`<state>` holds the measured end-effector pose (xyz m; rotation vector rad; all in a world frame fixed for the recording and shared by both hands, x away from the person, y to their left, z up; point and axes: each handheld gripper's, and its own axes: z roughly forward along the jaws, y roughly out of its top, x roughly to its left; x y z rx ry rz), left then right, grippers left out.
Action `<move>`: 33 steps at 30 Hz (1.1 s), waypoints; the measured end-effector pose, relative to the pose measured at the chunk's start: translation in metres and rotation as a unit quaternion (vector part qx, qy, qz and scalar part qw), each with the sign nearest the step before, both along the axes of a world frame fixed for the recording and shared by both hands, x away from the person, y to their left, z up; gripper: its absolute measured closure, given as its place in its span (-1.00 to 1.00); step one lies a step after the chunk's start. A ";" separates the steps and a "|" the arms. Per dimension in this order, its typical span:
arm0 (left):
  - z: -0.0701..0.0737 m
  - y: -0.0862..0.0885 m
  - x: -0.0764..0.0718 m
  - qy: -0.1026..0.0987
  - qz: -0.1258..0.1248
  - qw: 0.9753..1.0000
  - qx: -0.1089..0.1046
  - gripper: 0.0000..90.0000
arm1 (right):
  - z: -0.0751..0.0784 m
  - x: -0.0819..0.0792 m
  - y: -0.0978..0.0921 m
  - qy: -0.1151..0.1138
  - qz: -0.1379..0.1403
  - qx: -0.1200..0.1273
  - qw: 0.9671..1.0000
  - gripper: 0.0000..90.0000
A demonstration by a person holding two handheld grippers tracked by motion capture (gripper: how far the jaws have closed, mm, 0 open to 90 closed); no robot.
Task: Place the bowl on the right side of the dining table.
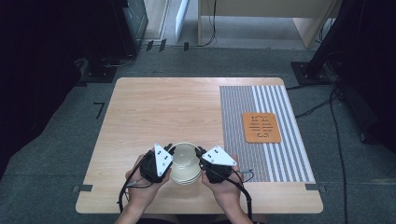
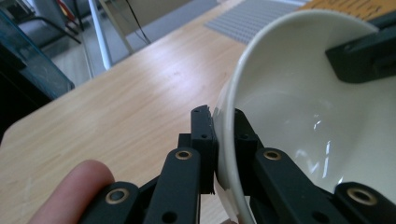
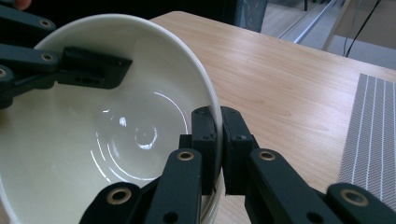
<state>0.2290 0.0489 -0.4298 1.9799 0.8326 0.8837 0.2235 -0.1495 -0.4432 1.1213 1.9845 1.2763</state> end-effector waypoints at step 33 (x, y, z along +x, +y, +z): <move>0.013 -0.005 -0.029 -0.103 0.006 0.994 -0.040 0.87 | 0.001 -0.007 -0.005 0.059 -0.049 0.152 0.986 0.88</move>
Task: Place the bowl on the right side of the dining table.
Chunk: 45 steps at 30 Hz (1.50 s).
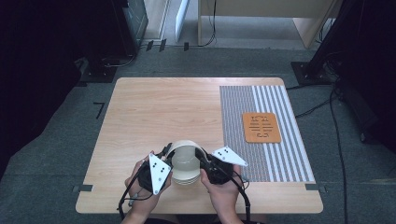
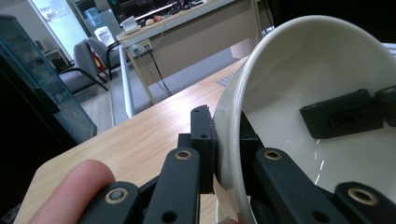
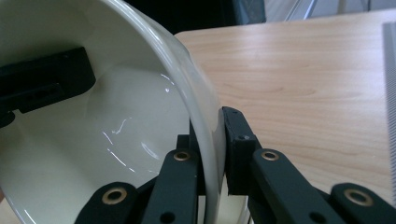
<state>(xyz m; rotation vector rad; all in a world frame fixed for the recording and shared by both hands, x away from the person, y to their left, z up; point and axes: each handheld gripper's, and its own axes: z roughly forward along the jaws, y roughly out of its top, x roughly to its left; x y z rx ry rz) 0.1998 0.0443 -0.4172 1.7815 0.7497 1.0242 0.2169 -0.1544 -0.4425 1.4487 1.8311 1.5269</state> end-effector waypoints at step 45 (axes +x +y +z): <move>-0.010 0.103 0.037 0.142 0.074 0.971 -0.176 -0.97 | 0.030 -0.001 -0.063 -0.075 -0.095 -0.061 0.991 0.88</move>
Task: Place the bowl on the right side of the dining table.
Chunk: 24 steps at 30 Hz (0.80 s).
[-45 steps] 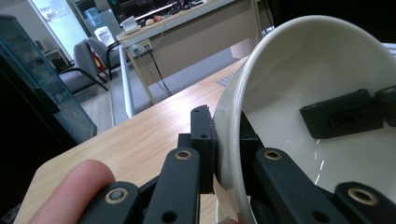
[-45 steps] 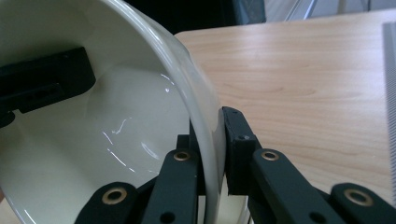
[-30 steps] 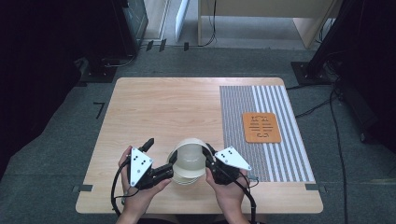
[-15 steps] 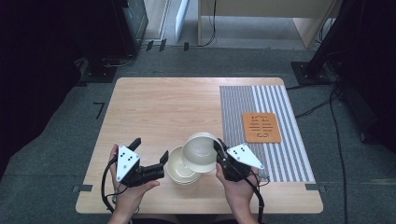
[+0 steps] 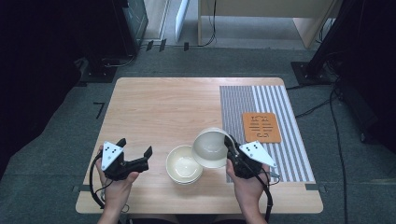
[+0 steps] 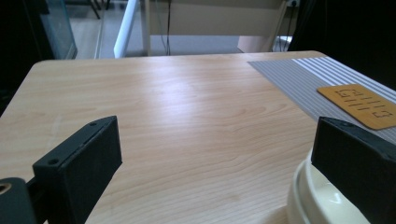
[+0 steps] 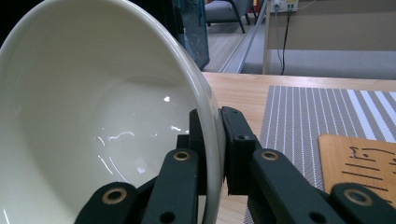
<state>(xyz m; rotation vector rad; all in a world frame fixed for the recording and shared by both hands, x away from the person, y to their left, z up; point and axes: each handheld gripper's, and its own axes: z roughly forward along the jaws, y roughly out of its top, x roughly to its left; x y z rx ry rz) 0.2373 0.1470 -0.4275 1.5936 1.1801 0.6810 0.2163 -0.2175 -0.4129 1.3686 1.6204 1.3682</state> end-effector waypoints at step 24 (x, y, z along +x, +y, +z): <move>-0.063 0.037 0.023 0.081 0.051 0.994 0.056 -0.97 | 0.001 0.004 -0.029 0.004 -0.033 0.009 0.999 0.87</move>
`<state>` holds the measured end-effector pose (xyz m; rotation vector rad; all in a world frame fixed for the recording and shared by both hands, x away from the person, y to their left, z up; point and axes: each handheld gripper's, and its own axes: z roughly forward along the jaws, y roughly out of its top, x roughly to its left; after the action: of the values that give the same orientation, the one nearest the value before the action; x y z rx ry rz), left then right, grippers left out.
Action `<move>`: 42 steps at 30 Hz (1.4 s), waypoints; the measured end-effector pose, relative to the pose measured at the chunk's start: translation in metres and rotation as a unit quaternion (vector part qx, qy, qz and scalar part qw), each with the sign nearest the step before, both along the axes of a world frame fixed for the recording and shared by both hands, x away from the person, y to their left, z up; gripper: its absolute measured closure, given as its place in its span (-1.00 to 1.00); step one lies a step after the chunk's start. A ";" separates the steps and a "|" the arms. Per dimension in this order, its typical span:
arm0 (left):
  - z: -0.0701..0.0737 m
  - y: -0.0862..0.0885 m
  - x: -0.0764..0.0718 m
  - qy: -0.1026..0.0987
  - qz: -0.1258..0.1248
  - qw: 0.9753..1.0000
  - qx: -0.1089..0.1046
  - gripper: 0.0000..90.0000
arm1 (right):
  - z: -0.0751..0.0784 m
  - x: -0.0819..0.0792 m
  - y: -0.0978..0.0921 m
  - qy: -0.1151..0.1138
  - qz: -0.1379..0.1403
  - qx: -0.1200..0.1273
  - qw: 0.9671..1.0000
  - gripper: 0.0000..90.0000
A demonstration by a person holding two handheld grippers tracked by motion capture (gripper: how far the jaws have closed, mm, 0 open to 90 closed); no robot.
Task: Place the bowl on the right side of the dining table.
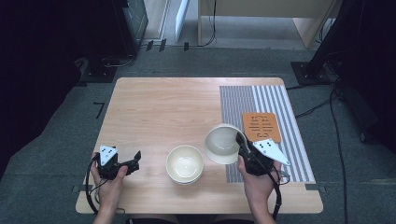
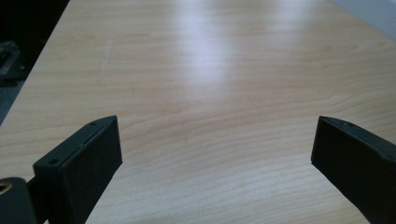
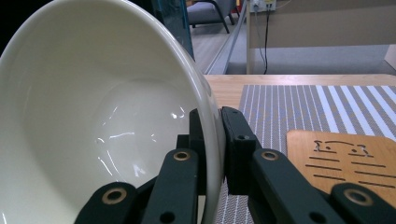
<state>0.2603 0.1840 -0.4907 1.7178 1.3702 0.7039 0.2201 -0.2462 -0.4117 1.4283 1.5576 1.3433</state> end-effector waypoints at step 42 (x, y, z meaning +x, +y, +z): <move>-0.029 -0.005 0.015 0.106 0.008 0.993 0.059 -0.96 | -0.008 0.009 -0.041 0.013 -0.042 0.004 0.999 0.87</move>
<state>0.2757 0.1789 -0.5192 1.9212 1.5141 0.6368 0.2289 -0.2874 -0.4202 1.5054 1.4920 1.2882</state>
